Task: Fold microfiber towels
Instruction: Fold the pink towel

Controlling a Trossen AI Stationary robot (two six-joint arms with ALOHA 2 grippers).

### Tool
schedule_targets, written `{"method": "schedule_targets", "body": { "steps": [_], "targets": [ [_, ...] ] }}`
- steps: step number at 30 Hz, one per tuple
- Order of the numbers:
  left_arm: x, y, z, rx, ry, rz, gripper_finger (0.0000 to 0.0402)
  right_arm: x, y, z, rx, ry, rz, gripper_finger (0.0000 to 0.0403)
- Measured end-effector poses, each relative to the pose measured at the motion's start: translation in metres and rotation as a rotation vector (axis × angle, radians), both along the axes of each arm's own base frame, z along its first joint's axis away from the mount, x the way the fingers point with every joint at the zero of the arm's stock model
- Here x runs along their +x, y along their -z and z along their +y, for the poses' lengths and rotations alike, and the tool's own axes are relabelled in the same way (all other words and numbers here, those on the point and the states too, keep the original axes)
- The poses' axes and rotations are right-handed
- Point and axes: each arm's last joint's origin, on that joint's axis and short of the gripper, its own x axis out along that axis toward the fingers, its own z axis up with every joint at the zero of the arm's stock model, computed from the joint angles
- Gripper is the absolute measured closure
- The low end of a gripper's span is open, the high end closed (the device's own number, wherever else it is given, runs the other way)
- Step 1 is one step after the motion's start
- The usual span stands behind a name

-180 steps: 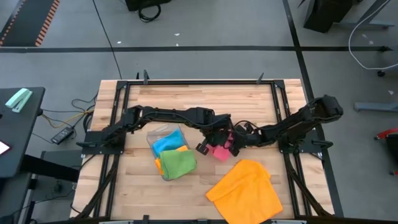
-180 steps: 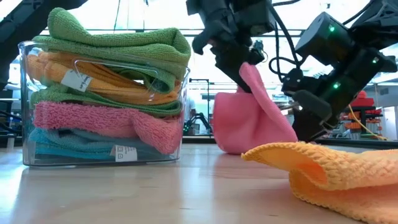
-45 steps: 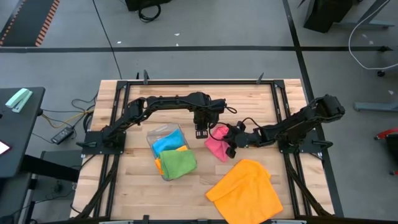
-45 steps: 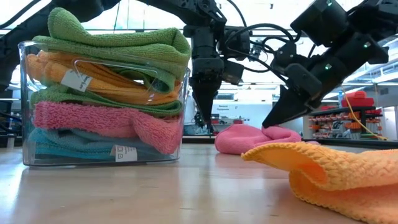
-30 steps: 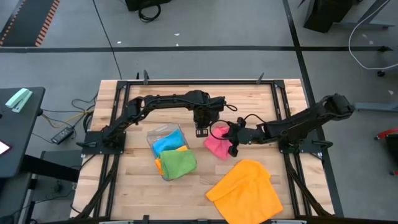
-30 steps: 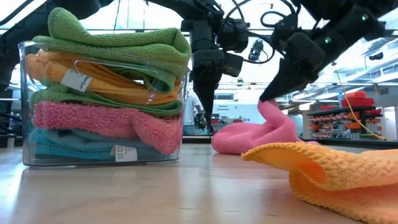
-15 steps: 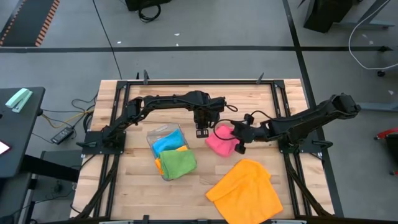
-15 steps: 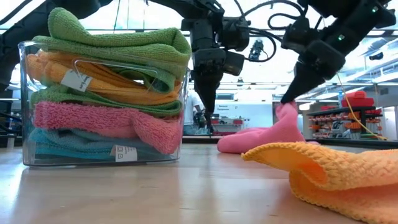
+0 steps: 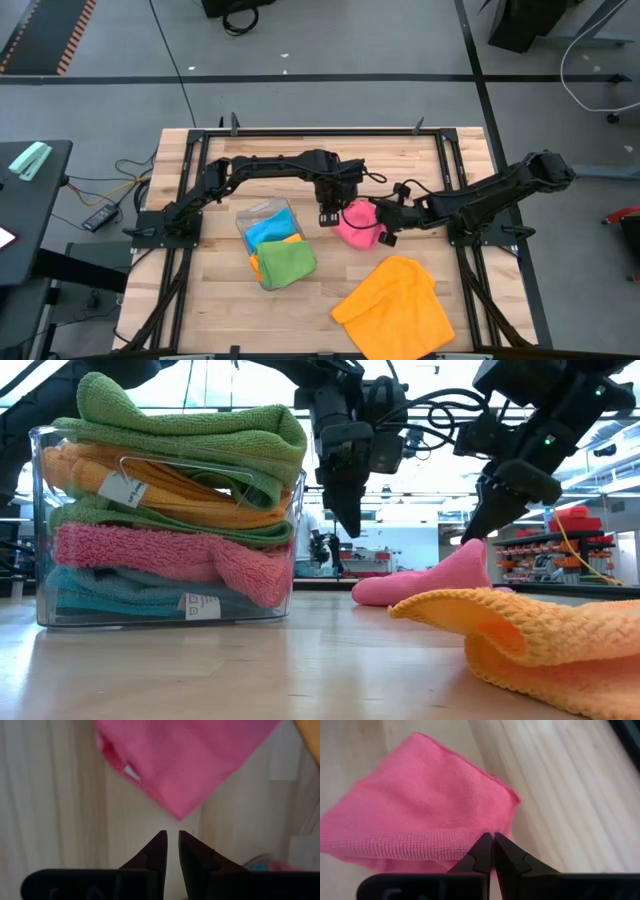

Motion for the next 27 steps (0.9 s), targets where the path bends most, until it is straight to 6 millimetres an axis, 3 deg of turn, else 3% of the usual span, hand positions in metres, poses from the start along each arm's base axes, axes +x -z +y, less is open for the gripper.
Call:
{"method": "schedule_targets", "body": {
  "steps": [12,18,21,27],
  "targets": [
    [0.004,0.0,-0.012,-0.033,0.009,-0.027,0.0349,0.003,-0.001,-0.017,-0.023,-0.007,0.017,0.0378],
    [0.017,-0.004,-0.025,-0.036,0.012,-0.146,0.032,0.002,0.001,-0.017,0.01,-0.022,0.042,0.0377],
    [0.027,0.001,-0.03,-0.036,0.013,-0.207,0.0297,-0.001,0.003,-0.018,0.019,-0.02,0.076,0.0375],
    [0.039,0.032,-0.031,-0.024,0.001,-0.186,0.0267,-0.009,0.005,-0.016,0.109,0.037,0.116,0.0339]
  ]
}}
